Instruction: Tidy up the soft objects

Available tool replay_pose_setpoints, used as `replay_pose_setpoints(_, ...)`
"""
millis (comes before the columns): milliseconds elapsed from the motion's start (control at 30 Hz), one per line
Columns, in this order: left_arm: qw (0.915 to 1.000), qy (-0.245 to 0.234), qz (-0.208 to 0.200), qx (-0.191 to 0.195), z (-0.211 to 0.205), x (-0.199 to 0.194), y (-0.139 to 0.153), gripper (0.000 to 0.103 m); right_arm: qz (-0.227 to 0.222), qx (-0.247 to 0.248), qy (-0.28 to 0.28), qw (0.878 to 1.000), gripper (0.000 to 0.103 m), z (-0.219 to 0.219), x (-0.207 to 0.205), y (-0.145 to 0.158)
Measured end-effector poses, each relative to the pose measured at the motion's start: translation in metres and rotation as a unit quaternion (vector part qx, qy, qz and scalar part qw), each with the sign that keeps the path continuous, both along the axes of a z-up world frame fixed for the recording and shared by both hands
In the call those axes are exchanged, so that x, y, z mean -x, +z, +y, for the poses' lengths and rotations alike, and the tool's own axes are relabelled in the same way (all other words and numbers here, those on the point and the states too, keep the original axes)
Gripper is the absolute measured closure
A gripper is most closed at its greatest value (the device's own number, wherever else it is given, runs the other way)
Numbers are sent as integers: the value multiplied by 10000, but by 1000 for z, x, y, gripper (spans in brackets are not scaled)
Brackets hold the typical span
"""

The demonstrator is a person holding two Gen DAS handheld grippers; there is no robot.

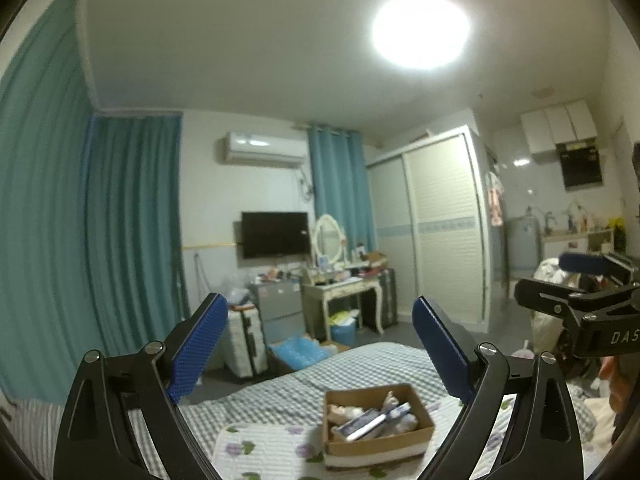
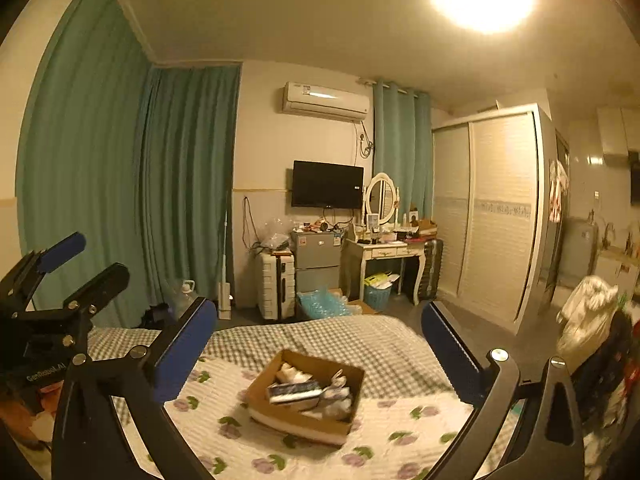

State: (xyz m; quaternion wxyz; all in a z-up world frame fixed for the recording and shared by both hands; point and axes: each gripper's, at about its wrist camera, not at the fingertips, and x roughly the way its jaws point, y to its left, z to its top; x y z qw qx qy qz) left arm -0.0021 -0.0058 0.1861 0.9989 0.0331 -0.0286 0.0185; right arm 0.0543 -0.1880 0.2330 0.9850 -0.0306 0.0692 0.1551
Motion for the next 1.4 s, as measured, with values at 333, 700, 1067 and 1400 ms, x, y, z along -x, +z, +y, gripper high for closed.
replay_pose_setpoints(333,9972,135,728,143,16,-36,-100,8,124,-12,-43,9999,0,14,-8,-112)
replay_pose_setpoints(700,9915,44,1270,282,5,-51,-152,8,741,-13,-219,9970,0,14,-44,-177)
replay_pose_setpoints(1067,9911,63,1308,258,5,-51,-160,8,821,-77,-282,9962,0,5,-44,-181)
replay_pose_setpoints(1400,9897,-12,1399,319,6,-52,-167,8,868,-31,-347,9956,0,7,-45,-185)
